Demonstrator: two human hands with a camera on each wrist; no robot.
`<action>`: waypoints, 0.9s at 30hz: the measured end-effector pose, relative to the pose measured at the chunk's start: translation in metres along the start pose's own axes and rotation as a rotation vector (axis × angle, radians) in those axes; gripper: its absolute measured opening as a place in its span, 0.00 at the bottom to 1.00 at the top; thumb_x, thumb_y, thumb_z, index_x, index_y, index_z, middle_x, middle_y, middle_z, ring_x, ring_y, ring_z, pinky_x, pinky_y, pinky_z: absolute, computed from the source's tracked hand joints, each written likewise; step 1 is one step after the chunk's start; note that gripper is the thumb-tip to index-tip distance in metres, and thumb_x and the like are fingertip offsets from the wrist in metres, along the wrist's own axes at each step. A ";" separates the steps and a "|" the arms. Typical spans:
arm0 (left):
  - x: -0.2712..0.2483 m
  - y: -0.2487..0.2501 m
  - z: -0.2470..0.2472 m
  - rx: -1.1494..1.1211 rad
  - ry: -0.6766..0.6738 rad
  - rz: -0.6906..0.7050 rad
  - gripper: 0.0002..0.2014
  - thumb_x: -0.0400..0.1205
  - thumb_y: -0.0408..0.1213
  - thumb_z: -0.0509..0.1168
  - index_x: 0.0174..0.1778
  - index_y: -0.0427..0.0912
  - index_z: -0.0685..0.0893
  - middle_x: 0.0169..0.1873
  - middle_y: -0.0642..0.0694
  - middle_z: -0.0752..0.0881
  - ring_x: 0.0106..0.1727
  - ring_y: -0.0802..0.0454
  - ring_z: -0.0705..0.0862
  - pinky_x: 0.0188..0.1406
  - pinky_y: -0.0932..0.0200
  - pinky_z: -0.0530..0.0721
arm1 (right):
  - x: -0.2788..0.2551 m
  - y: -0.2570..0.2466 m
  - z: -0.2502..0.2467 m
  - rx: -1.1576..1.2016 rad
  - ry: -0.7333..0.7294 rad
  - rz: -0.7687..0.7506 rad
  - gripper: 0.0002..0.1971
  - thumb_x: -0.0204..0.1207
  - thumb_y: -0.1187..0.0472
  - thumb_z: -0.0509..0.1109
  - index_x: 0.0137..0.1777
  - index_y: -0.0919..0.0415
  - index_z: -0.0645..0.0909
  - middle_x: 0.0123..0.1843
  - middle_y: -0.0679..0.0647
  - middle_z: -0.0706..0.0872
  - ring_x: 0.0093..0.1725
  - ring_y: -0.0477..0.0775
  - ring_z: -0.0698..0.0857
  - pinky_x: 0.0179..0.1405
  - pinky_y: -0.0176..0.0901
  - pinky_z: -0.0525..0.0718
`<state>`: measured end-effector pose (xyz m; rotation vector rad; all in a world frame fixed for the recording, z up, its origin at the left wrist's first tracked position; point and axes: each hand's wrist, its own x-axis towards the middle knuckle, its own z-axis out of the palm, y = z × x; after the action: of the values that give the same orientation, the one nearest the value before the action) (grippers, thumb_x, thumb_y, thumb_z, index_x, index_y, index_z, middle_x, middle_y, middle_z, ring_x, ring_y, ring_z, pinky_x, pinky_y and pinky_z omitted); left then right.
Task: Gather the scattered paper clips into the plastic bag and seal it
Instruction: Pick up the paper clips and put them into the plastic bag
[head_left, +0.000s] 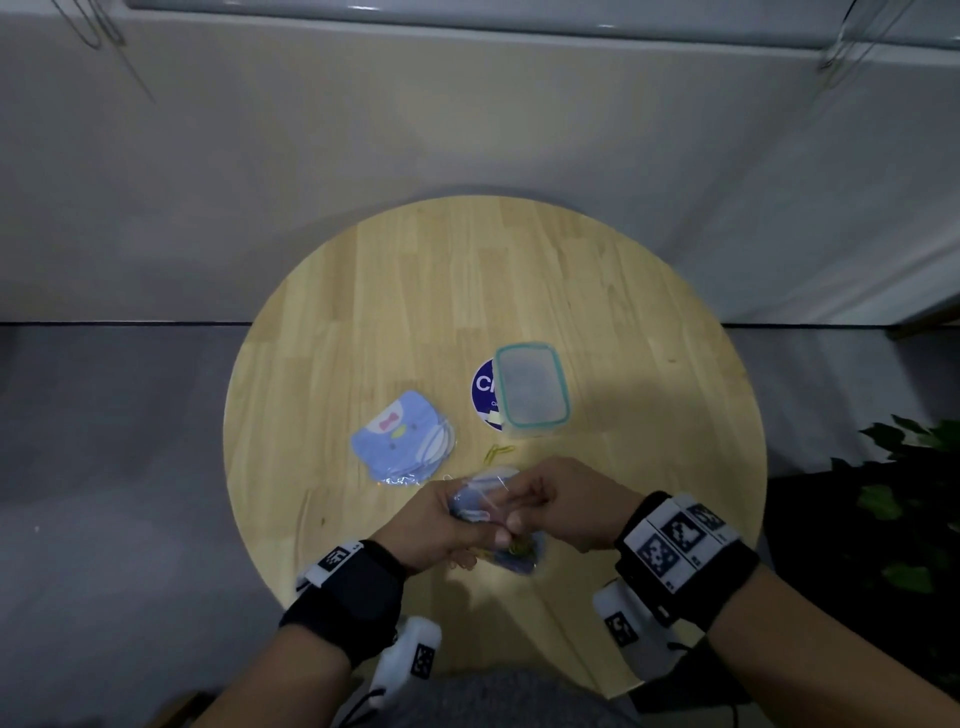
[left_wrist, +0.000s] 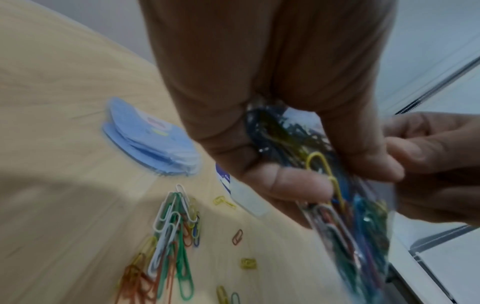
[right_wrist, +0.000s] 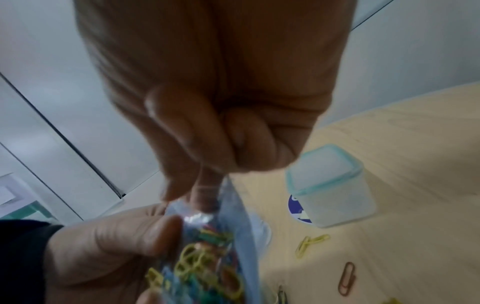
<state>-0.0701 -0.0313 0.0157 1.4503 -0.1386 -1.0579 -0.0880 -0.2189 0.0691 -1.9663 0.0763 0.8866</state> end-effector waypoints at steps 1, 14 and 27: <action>0.001 0.000 -0.002 -0.001 0.018 0.003 0.19 0.66 0.38 0.80 0.52 0.41 0.88 0.47 0.29 0.89 0.46 0.42 0.84 0.50 0.34 0.83 | 0.000 0.000 -0.001 0.060 0.087 -0.033 0.14 0.70 0.69 0.72 0.53 0.55 0.88 0.43 0.49 0.91 0.40 0.44 0.88 0.45 0.39 0.86; -0.012 -0.013 -0.025 -0.067 0.189 -0.046 0.13 0.65 0.38 0.76 0.45 0.55 0.90 0.34 0.49 0.87 0.35 0.54 0.80 0.26 0.67 0.77 | 0.022 0.004 -0.002 0.237 0.481 -0.075 0.06 0.72 0.71 0.70 0.42 0.61 0.87 0.34 0.56 0.88 0.22 0.45 0.80 0.22 0.37 0.79; -0.044 -0.050 -0.045 -0.087 0.244 -0.166 0.18 0.64 0.35 0.77 0.51 0.47 0.91 0.33 0.41 0.80 0.22 0.57 0.68 0.21 0.64 0.68 | 0.093 0.055 0.039 -0.783 0.142 0.013 0.28 0.67 0.75 0.64 0.69 0.64 0.69 0.68 0.61 0.71 0.67 0.63 0.71 0.68 0.52 0.73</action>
<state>-0.0901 0.0412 -0.0134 1.5177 0.2029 -0.9978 -0.0624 -0.1918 -0.0396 -2.7547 -0.2091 0.8542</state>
